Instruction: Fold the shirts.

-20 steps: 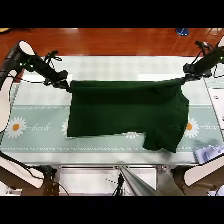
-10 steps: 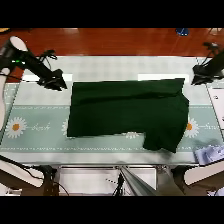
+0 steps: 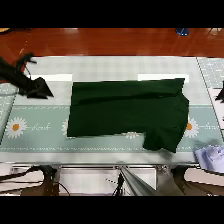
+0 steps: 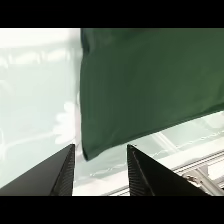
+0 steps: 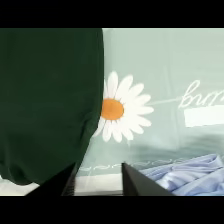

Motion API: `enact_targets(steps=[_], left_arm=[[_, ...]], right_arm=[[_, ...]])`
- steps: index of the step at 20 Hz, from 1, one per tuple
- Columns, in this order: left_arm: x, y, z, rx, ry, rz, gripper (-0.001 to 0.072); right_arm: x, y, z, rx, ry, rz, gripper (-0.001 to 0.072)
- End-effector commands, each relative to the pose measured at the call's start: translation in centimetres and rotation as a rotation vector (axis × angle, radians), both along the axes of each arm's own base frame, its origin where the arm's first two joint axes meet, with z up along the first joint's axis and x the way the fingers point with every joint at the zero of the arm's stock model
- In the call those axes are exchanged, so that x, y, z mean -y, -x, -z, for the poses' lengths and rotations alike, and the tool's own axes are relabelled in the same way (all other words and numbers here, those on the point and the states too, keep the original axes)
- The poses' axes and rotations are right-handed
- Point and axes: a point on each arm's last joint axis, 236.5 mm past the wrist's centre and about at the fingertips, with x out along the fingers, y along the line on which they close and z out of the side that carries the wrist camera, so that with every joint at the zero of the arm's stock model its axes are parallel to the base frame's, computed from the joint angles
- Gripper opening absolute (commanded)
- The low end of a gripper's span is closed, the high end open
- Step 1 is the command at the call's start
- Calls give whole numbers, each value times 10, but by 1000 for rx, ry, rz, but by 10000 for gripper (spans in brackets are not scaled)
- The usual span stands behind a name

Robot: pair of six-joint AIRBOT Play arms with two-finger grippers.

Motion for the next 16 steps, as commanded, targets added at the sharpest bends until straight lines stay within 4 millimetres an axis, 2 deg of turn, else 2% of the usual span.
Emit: enact_targets(steps=[1, 3, 6, 9, 13, 15, 16], left_arm=[[1, 64, 48, -67, 37, -68, 412], [12, 93, 71, -112, 120, -100, 550], [19, 115, 99, -150, 154, -143, 550], [26, 117, 109, -143, 160, -162, 549], [49, 119, 123, -159, 174, -137, 549], [62, 112, 133, -155, 181, -135, 540], [71, 103, 135, -143, 200, -157, 513]], right_arm=[[-5, 21, 24, 12, -17, -9, 437], [-6, 16, 31, 37, -17, -13, 438], [-11, -6, 31, 136, -39, -17, 437], [-10, -24, 29, 212, -36, -15, 437], [-7, -29, 29, 233, -21, -9, 437], [-7, -29, 29, 231, -24, -9, 436], [-10, -28, 28, 231, -34, -9, 436]])
